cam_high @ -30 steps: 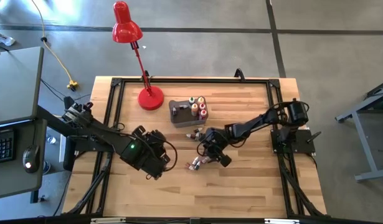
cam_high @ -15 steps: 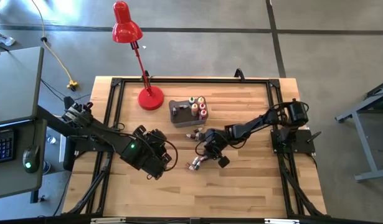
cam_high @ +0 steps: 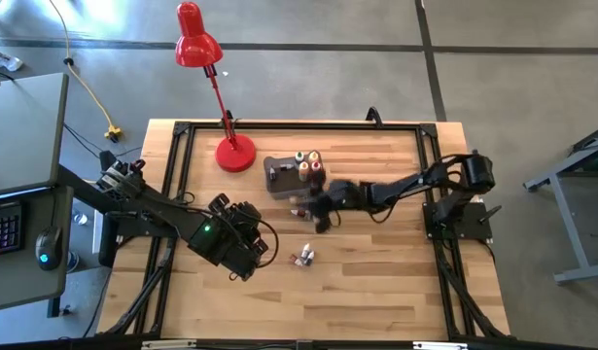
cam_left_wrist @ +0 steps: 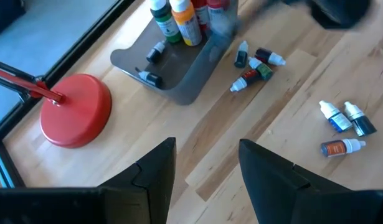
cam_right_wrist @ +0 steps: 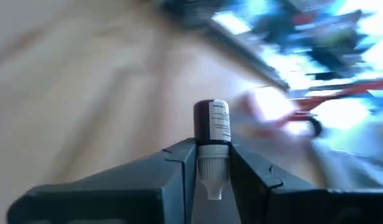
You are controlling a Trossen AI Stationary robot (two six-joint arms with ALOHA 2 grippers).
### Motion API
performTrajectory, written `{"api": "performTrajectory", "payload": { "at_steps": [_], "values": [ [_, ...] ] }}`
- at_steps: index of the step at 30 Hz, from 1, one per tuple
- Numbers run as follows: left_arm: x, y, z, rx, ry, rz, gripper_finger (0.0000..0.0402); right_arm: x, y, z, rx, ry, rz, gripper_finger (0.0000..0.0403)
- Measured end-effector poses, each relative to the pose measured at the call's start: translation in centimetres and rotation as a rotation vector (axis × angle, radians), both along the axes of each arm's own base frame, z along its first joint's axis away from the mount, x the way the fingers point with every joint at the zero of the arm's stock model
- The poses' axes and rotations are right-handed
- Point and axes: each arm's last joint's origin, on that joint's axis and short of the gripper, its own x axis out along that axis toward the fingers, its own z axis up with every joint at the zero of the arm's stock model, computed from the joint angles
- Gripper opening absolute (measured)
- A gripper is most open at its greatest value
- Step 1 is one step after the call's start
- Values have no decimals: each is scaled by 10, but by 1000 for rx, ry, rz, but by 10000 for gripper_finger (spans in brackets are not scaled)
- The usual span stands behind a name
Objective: Pick & Place food coloring
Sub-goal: Put the bottom small red food coloring bottle into the bin, then put the bottom small orange food coloring bottle into the bin
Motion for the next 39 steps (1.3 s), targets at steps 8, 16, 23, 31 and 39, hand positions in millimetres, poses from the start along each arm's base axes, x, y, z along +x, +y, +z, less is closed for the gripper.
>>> {"api": "performTrajectory", "payload": {
  "at_steps": [8, 16, 23, 31, 39],
  "values": [
    [0, 0, 1, 24, -13, -2, 169, 9, -61, 15, 153, 13, -119, 86],
    [1, 0, 1, 36, -31, 2, 170, 29, -68, 11, 137, 243, -189, 89],
    [2, 0, 1, 31, -32, 2, 170, 33, -69, 15, 139, 231, -192, 125],
    [3, -2, -1, -4, -24, -9, 169, 34, -52, 23, 126, 219, -151, 163],
    [11, -7, -44, 16, 50, -115, 169, 16, 6, 44, 97, 350, 5, 165]
  ]
}}
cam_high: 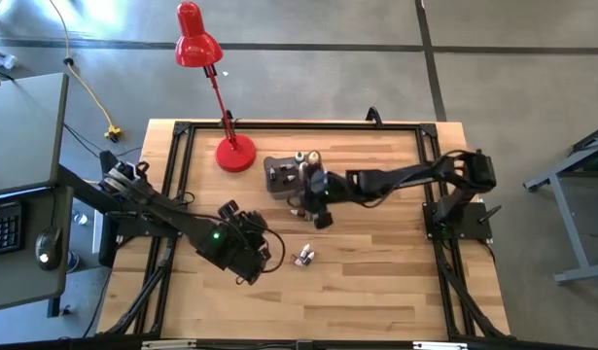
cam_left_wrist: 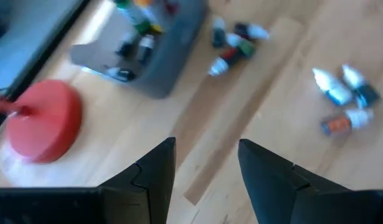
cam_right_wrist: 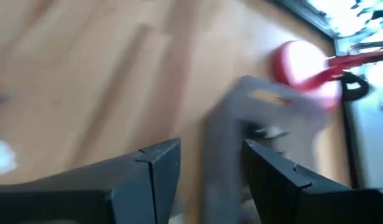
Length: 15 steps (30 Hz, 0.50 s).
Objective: Pick & Place food coloring
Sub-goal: Put the bottom small orange food coloring bottle into the bin
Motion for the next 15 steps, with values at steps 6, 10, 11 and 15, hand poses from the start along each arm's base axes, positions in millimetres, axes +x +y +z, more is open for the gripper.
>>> {"api": "performTrajectory", "payload": {
  "at_steps": [6, 10, 11, 15],
  "values": [
    [17, -13, -43, -26, -8, -323, 169, -22, 30, 7, 50, 127, -18, 165],
    [33, -18, -63, -44, -107, -483, 169, -30, 40, 8, 37, 175, -49, 165],
    [38, -19, -65, -67, -136, -516, 169, -32, 42, 7, 37, 185, -55, 165],
    [53, -21, -78, -151, -173, -619, 169, -35, 49, 4, 87, 216, -68, 165]
  ]
}}
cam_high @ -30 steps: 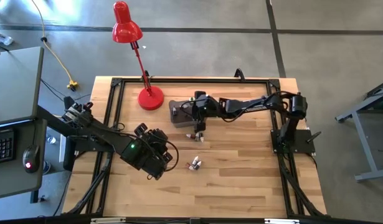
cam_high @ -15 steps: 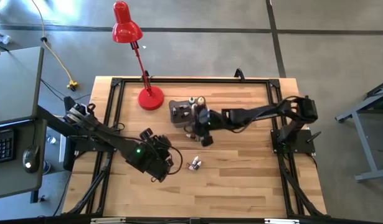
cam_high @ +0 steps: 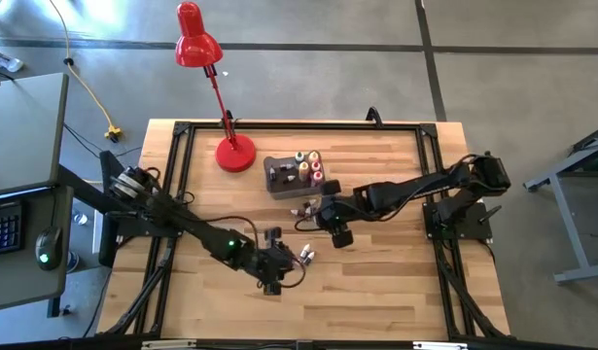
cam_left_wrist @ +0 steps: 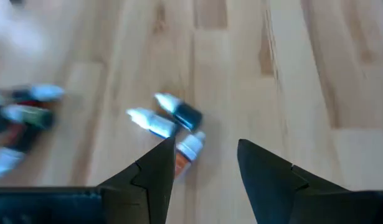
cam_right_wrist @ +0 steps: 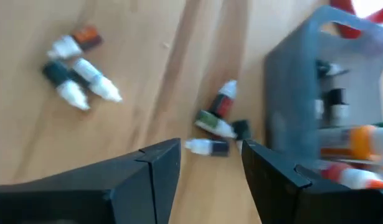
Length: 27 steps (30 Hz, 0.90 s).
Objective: Pick & Place food coloring
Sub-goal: Put the bottom small orange food coloring bottle into the bin
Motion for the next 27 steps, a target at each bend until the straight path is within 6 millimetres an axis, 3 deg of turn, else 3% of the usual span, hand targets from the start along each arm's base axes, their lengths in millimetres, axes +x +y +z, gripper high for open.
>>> {"api": "performTrajectory", "payload": {
  "at_steps": [10, 22, 27],
  "values": [
    [16, 6, -45, 23, 103, 0, 169, -14, 17, -38, 185, -8, 64, 165],
    [26, 20, -61, 43, 144, 18, 169, -23, 21, -66, 310, -236, 179, 165],
    [26, 22, -61, 41, 143, 21, 169, -31, 21, -76, 348, -245, 220, 165]
  ]
}}
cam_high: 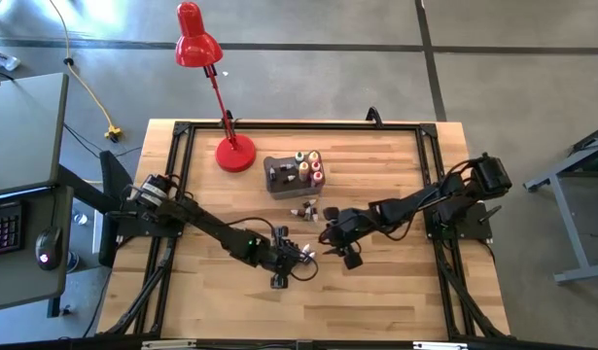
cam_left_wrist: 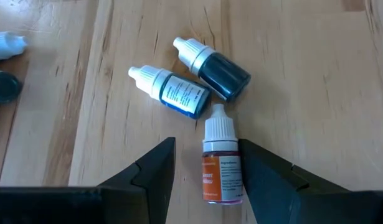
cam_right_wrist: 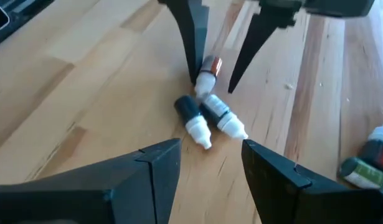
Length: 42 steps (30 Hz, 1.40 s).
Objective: Pick & Place food coloring
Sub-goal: Put the bottom small orange food coloring bottle into the bin
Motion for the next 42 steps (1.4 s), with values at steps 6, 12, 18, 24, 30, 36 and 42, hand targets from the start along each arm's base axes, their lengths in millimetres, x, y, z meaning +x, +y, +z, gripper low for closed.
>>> {"api": "performTrajectory", "payload": {
  "at_steps": [6, 12, 18, 24, 30, 36, 42],
  "values": [
    [0, 0, 0, -18, 1, 25, 167, -4, -2, -5, -22, 14, -24, 165],
    [0, 0, 0, -25, 0, 23, 123, -3, -2, -5, -22, 12, -24, 165],
    [0, 0, 1, 4, -7, 23, 72, -3, -2, -5, -22, 12, -24, 165],
    [-2, 6, 18, 132, 9, 63, 72, -3, -2, -5, -22, 12, -24, 165],
    [-4, 31, 58, 374, 109, 122, 81, -3, -1, -4, -21, 4, -25, 165],
    [9, 85, 96, 524, 133, 205, 74, -3, -1, -4, -22, 3, -26, 165],
    [18, 161, 101, 369, 159, 336, 80, -2, -1, -3, -25, -11, -22, 165]
  ]
}}
